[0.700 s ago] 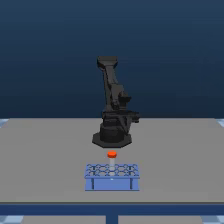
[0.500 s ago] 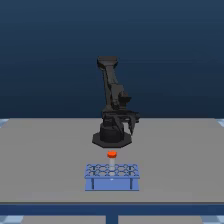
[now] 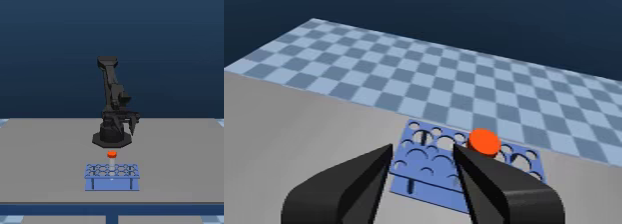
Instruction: Pick up the centrifuge tube on the rack
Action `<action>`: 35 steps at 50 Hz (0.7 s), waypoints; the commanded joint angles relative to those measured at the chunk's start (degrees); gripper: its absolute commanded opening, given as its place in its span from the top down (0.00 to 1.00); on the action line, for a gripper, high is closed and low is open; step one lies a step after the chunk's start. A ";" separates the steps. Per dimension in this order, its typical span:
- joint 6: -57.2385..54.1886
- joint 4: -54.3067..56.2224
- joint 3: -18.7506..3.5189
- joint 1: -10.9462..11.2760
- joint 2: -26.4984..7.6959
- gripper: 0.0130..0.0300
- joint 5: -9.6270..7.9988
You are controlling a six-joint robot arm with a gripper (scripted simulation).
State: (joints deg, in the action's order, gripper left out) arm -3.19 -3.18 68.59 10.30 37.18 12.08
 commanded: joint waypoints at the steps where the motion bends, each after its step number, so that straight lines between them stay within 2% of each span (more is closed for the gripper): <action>1: 1.19 -0.88 -0.60 -0.80 -0.86 0.00 -0.18; 10: 3.51 -2.63 -2.13 -2.35 -3.05 0.00 -0.62; 18: 6.39 -4.36 -5.11 -4.78 -6.94 0.00 -1.77; 20: 6.39 -4.36 -5.11 -4.78 -6.94 0.00 -1.77; 23: 7.29 -4.56 -6.91 -5.96 -9.09 0.00 -2.62; 25: 7.29 -4.56 -6.91 -5.96 -9.09 0.00 -2.62; 28: 7.87 -4.46 -8.63 -6.96 -11.06 0.00 -3.51; 35: 8.22 -4.26 -9.99 -7.69 -12.58 0.00 -4.25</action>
State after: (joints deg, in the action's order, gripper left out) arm 4.64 -7.51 59.08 3.38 25.05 8.76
